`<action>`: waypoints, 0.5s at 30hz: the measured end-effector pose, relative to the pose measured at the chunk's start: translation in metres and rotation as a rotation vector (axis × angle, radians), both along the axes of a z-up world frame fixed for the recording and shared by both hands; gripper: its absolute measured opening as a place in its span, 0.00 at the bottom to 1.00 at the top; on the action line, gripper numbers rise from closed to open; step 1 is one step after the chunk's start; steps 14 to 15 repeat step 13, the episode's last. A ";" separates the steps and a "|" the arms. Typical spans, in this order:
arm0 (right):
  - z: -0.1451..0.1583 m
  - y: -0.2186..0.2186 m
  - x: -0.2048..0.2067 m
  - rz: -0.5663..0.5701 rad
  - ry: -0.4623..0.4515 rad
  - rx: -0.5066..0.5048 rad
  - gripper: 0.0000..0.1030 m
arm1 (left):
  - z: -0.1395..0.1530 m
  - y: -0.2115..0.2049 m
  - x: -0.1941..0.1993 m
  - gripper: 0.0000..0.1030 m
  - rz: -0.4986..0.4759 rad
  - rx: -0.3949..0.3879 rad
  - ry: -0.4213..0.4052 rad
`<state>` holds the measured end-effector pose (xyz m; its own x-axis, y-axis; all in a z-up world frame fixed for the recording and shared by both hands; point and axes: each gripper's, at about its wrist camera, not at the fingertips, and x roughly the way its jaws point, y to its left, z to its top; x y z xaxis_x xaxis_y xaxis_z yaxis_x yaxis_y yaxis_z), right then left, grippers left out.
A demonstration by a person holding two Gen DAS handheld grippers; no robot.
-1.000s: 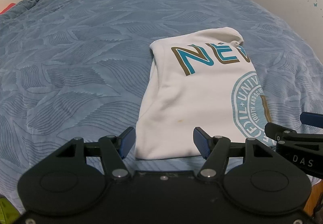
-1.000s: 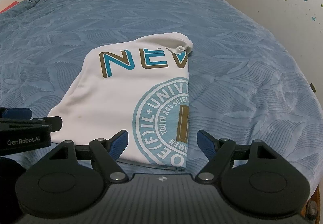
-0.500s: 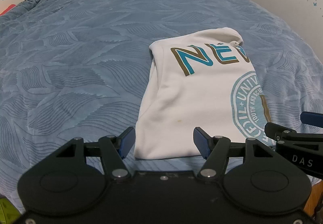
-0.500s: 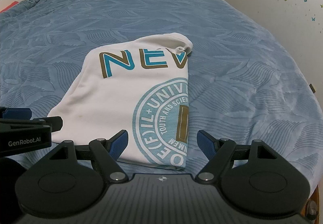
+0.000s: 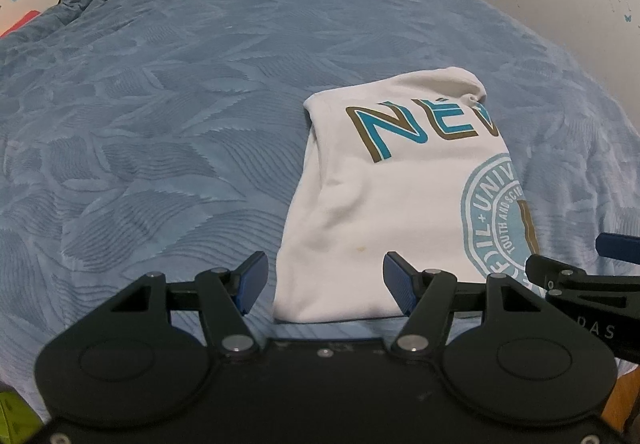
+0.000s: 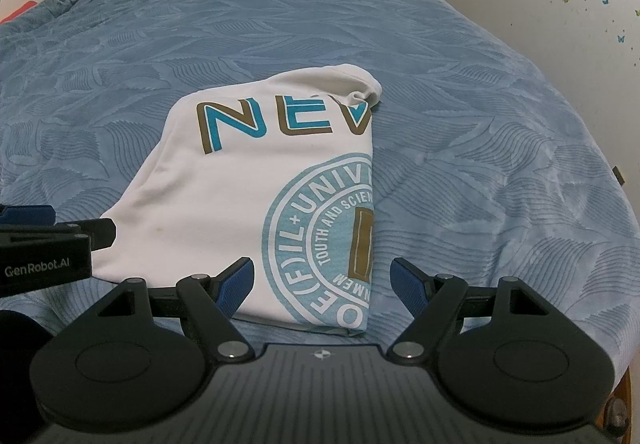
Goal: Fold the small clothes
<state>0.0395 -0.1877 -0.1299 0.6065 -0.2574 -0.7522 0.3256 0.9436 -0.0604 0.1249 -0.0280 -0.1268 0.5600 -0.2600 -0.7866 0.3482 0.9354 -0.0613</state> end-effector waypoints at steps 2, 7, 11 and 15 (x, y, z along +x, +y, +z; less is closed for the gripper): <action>0.000 0.000 0.000 0.000 0.000 0.000 0.88 | 0.000 -0.001 0.000 0.63 0.000 0.003 0.002; -0.001 -0.001 0.000 0.001 0.004 0.002 0.88 | -0.001 -0.005 0.000 0.63 -0.007 0.014 0.004; 0.000 0.001 -0.001 0.004 0.006 -0.002 0.88 | 0.000 -0.008 -0.003 0.63 -0.018 0.013 -0.011; 0.000 0.001 0.000 0.005 0.006 -0.001 0.88 | 0.002 -0.009 -0.005 0.63 -0.029 0.010 -0.026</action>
